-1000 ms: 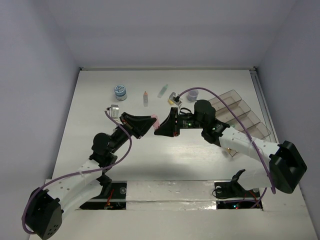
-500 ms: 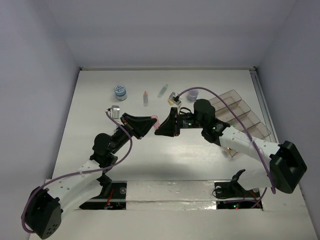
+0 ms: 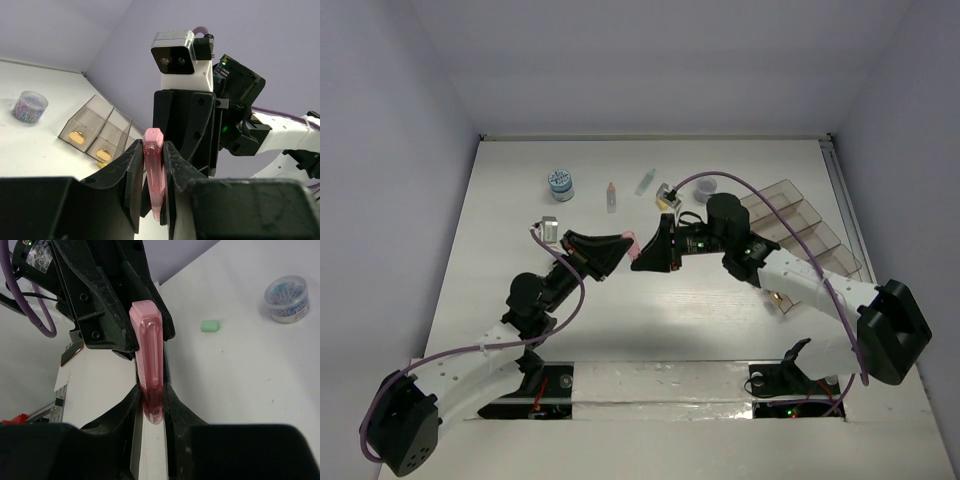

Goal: Sort the stationery into containers
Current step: Close the pen cap on the pen, then place the pen in the storage box.

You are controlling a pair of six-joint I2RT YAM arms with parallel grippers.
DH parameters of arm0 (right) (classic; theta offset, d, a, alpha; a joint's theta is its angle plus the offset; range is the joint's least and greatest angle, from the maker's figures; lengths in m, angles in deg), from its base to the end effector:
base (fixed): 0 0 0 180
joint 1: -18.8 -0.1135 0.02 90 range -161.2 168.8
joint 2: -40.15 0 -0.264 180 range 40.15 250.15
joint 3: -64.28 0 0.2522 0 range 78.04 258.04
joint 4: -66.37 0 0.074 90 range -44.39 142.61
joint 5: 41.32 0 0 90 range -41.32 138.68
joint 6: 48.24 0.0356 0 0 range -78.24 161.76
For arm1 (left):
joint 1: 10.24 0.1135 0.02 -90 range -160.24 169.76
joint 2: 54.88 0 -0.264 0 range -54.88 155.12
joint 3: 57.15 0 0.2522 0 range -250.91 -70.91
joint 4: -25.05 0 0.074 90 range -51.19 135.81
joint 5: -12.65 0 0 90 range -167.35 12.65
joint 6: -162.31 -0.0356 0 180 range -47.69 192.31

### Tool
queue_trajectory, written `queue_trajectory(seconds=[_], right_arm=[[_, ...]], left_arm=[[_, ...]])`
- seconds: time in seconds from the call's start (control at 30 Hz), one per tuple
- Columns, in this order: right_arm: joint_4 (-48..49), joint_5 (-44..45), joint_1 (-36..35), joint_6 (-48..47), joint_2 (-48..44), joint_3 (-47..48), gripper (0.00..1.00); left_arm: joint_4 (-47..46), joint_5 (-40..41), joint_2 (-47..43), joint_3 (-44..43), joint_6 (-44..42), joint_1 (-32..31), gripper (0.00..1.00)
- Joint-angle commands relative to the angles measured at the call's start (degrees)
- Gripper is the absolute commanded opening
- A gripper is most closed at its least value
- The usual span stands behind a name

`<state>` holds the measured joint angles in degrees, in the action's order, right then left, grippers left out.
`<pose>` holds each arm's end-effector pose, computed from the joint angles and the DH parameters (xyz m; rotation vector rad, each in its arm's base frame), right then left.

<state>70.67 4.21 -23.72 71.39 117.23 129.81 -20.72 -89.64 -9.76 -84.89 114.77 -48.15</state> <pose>0.2092 0.2256 0.3078 -0.8551 1.7341 1.5446 0.1296 -0.1105 0.2770 0.1650 1.1797 -1.3650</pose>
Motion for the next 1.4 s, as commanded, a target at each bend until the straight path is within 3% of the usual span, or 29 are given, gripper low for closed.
queue_trajectory(seconds=[0.0, 0.23, 0.57, 0.73, 0.87, 0.97, 1.03, 1.07, 1.17, 1.27, 1.37], right_arm=[[11.2, 3.86, 3.32, 1.4, -1.58, 6.06, 0.0], [10.5, 0.62, 7.27, 2.63, 0.52, 11.67, 0.0], [6.72, -5.09, 8.42, 5.0, 7.03, 22.76, 0.0], [5.4, -1.34, 8.42, 2.81, 4.93, 17.59, 0.0], [3.04, 2.79, 8.42, -0.17, 2.2, 13.1, 0.0], [0.75, 5.88, 8.95, -1.67, -0.17, 9.94, 0.0], [0.04, 6.67, 9.48, -2.2, -1.57, 8.01, 0.0], [-0.31, 7.55, 9.48, -2.73, -1.93, 7.48, 0.0], [-3.02, 9.39, 10.79, -3.96, -2.9, 6.16, 0.0], [-4.09, 11.76, 11.5, -4.49, -3.6, 4.49, 0.0], [-4.88, 13.35, 14.03, -4.32, -3.95, 3.25, 0.0]], left_arm=[[6.88, -4.32, 1.1, 3.6, -2.29, -2.51, 0.0], [4.51, 0.25, 4.97, 5.98, -1.15, -8.48, 0.0], [1.96, 2.63, 9.19, 6.77, -0.18, -11.13, 0.0], [5.29, 4.2, 6.83, 5.28, -2.02, -11.13, 0.0], [14.32, 8.68, 2.09, 1.94, -3.7, -11.13, 0.0], [19.35, 14.21, -4.41, -0.52, -3.52, -11.13, 0.09], [21.11, 16.51, -9.77, -2.27, -3.87, -11.13, 0.22], [23.47, 17.38, -11.18, -2.98, -4.4, -11.13, 0.37], [28.57, 20.98, -17.33, -7.01, -5.97, -11.13, 0.58], [32.35, 22.48, -21.02, -8.61, -7.73, -11.13, 0.68], [35.35, 24.42, -23.23, -9.66, -9.58, -11.13, 0.72]])
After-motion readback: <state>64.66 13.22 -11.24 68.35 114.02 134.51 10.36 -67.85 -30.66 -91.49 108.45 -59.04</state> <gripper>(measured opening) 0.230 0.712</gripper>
